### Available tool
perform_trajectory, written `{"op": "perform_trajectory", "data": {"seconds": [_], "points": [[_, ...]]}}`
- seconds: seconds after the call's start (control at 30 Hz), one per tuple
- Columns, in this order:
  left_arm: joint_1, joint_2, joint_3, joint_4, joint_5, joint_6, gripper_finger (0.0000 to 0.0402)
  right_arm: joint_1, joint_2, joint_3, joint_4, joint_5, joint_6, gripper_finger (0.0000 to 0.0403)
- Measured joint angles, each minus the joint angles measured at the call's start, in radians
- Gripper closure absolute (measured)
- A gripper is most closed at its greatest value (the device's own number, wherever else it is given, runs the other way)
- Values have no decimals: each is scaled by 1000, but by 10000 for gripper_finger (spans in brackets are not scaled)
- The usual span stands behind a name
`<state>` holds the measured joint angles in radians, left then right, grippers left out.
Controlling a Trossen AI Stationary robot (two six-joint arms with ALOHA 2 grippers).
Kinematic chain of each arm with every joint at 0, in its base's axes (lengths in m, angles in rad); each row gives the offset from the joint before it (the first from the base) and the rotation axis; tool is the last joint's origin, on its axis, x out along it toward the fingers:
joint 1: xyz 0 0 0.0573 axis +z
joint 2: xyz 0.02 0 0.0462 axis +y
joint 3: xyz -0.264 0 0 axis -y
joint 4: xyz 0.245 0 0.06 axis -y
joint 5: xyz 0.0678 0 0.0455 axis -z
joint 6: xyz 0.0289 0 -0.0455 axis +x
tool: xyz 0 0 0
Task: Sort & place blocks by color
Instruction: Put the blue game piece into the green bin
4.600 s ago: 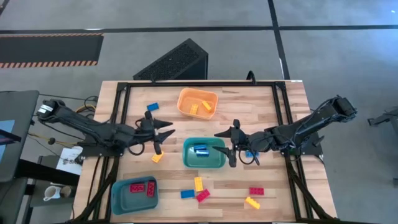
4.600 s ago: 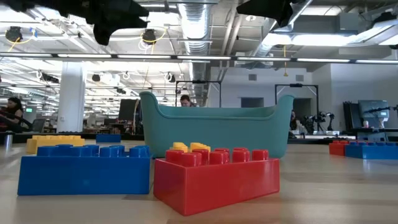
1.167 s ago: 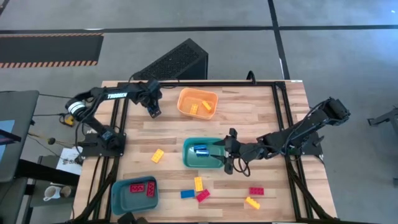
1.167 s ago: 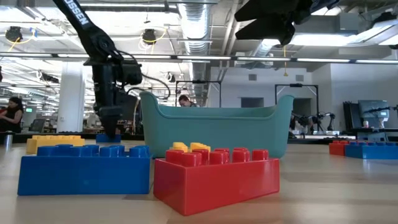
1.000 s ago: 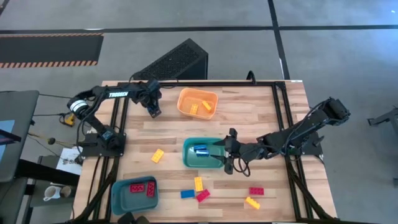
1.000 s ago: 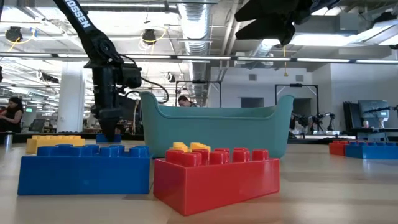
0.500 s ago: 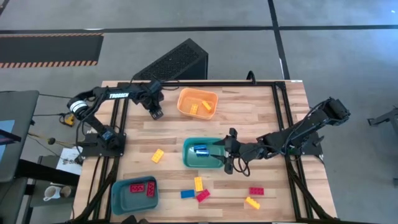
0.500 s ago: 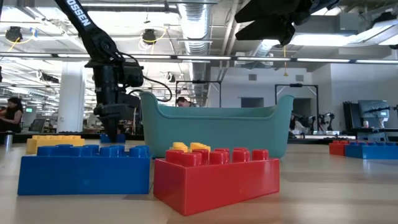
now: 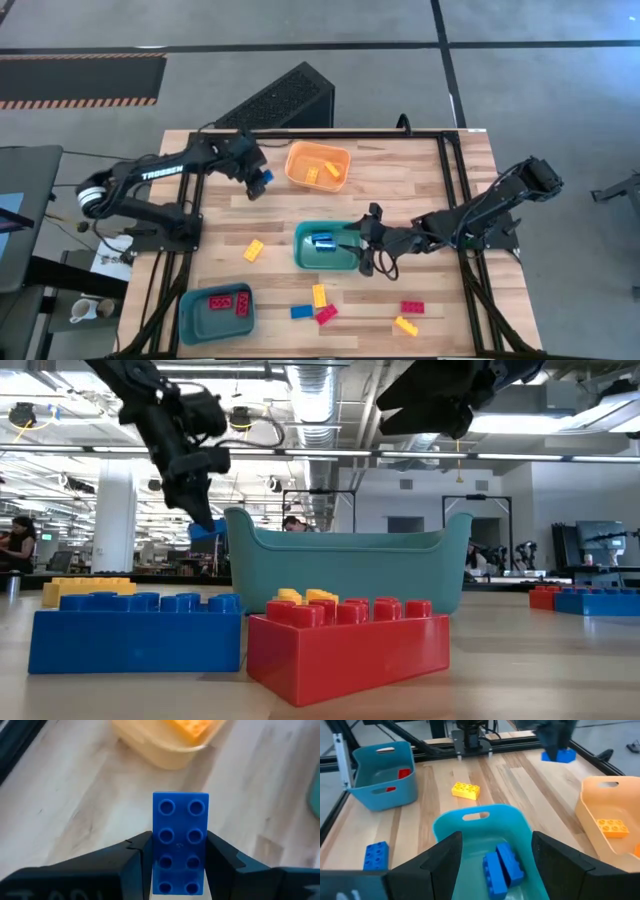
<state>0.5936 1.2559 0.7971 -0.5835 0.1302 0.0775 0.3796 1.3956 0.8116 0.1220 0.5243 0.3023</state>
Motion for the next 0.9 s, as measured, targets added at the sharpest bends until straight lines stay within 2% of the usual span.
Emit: {"op": "perform_trajectory", "data": {"seconds": [0.33,0.73,0.9], "points": [[-283,-13,0,36,-147,-115,302,0,0,0,-11,0,12,143],[-387,-13,0,79,-165,-202,302,-1,0,0,-15,0,23,143],[-463,-13,0,79,-165,-272,302,-1,0,0,-15,0,24,143]]}}
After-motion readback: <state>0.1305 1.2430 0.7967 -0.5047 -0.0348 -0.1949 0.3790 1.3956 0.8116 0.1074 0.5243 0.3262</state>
